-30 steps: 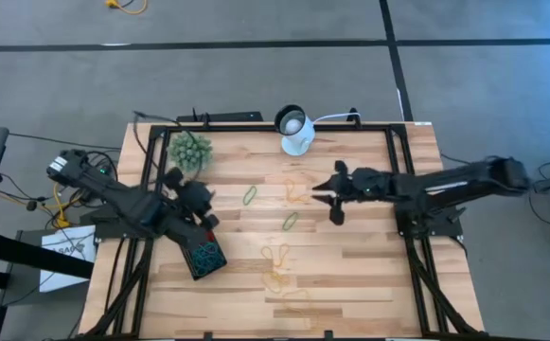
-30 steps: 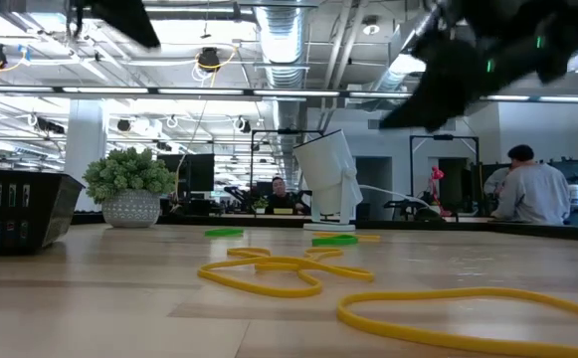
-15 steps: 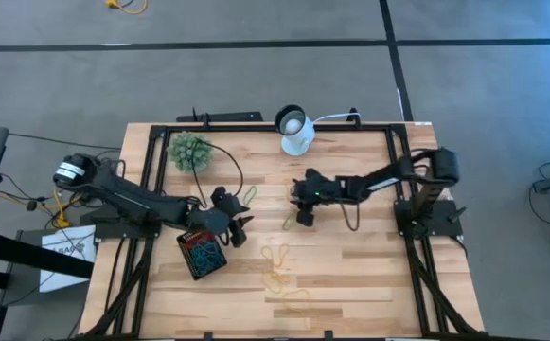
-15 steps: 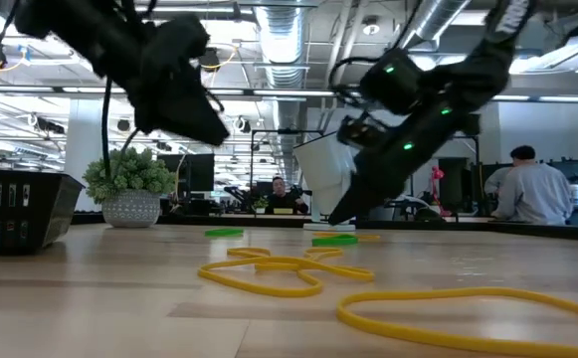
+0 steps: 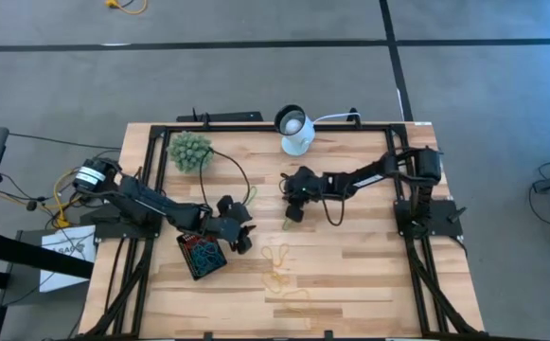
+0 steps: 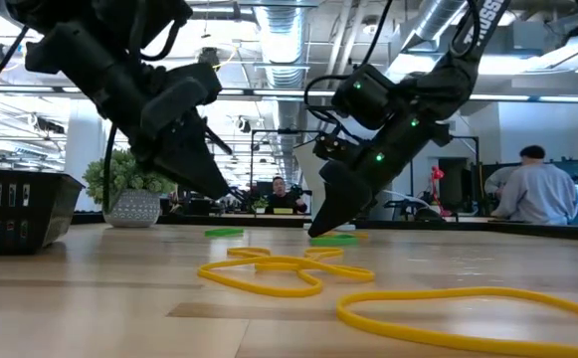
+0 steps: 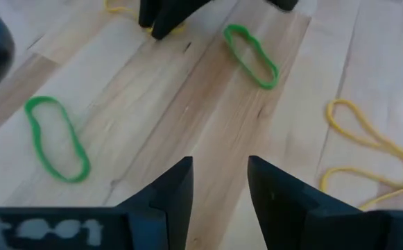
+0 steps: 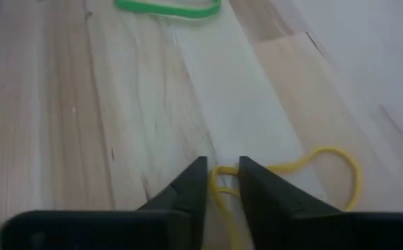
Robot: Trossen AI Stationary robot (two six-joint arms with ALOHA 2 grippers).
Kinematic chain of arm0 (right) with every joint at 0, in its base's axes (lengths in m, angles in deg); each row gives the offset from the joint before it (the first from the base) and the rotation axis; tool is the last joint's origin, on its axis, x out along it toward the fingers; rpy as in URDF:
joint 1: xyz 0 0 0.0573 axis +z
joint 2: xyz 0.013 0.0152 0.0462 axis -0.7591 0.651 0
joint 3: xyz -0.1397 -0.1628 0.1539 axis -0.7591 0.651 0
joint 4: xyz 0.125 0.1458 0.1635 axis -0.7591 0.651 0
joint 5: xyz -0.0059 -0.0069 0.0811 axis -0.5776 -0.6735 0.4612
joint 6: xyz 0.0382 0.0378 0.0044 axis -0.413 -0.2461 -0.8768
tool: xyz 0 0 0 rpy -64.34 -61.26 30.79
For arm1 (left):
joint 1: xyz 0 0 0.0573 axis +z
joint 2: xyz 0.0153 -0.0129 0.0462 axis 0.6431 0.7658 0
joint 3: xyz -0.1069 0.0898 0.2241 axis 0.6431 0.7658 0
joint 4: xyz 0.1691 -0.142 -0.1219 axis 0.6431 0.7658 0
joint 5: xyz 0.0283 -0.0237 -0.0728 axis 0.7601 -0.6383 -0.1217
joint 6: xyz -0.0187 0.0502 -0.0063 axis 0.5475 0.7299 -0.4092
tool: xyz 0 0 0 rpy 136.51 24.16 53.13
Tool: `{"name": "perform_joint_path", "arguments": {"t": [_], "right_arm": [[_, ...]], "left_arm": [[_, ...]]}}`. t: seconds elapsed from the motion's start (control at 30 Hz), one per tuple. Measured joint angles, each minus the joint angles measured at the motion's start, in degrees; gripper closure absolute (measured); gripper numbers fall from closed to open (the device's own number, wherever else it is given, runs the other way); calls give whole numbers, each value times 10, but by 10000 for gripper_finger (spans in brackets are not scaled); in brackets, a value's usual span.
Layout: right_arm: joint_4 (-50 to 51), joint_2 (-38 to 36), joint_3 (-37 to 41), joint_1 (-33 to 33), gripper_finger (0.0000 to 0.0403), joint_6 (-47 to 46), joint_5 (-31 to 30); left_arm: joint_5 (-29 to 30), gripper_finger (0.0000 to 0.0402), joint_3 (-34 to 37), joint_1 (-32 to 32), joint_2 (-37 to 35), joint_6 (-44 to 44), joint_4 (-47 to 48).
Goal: Pick and place items into bin
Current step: Put the yellow rubber band into the black bin
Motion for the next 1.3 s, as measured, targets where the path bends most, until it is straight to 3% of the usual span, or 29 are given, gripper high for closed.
{"name": "perform_joint_path", "arguments": {"t": [0.13, 0.4, 0.63, 0.9, 1.3], "right_arm": [[3, -23, 3, 13, 393, 0, -10], [-31, -117, 4, 77, 398, -5, -8], [-59, -139, 4, 149, 401, -30, -8], [-109, -137, 5, 185, 402, -50, -8], [-117, -137, -7, 179, 402, -51, -8]], "left_arm": [[2, 274, 0, -2, -1, -15, -12], [20, 274, 0, -2, -1, 24, -116], [33, 274, 0, -4, -1, 97, -216], [-15, 274, -1, -6, -1, 104, -222], [-11, 264, -2, -6, 0, 172, -227]]}}
